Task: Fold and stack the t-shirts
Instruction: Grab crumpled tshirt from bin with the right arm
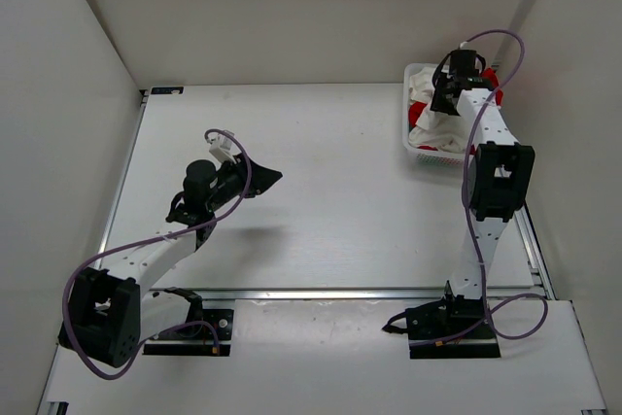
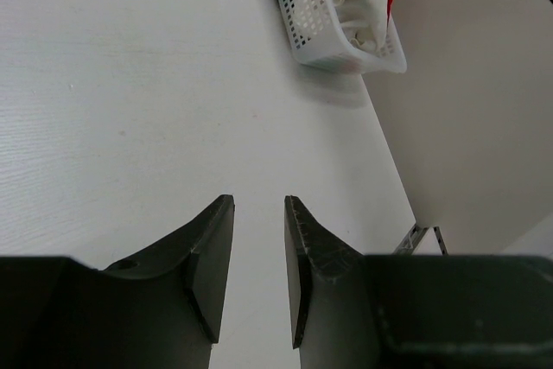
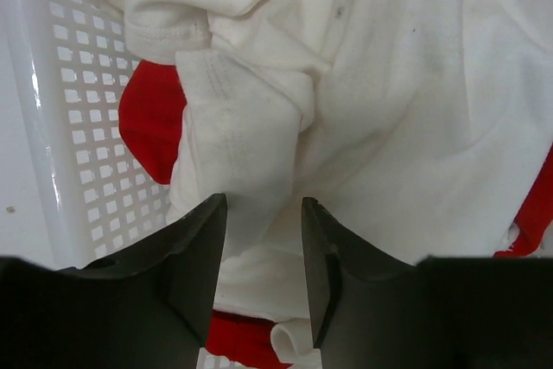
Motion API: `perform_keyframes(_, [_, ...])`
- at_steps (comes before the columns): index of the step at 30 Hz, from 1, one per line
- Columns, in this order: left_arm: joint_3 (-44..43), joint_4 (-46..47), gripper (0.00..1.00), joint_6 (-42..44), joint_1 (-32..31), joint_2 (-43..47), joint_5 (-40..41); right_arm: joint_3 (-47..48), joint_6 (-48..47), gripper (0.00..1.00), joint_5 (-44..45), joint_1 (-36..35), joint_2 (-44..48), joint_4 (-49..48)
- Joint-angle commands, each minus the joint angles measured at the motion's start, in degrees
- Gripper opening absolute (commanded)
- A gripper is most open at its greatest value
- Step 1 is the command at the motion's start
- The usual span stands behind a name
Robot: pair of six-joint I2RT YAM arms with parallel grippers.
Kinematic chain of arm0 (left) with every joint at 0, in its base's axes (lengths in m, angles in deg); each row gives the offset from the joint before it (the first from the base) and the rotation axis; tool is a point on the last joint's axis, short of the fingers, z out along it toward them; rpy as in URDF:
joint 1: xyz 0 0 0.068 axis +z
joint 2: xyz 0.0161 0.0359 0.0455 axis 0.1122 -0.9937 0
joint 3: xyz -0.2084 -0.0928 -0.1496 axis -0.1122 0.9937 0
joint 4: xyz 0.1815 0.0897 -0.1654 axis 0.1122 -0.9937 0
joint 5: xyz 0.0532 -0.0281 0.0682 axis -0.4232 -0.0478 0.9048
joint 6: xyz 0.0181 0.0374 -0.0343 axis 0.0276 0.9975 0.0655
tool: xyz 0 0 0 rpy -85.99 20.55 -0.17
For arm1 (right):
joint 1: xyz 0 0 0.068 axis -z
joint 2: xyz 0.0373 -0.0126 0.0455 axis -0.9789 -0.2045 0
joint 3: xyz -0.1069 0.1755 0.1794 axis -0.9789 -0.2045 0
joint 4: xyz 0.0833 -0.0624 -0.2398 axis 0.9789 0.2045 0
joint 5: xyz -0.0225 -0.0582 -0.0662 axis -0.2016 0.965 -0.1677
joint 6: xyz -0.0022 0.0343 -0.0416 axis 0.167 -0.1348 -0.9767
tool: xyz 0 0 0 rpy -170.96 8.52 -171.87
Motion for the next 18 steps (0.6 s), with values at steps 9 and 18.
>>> perform_keyframes(9, [0.6, 1.4, 0.41, -0.2, 0.3, 0.9, -0.9, -1.0, 1.7, 0.25, -11.8, 2.0, 1.5, -5.5])
perform_keyframes(18, [1.2, 2.0, 0.41, -0.7, 0.7, 1.4, -0.6, 5.2, 4.8, 0.05, -18.2, 4.1, -1.7, -2.2])
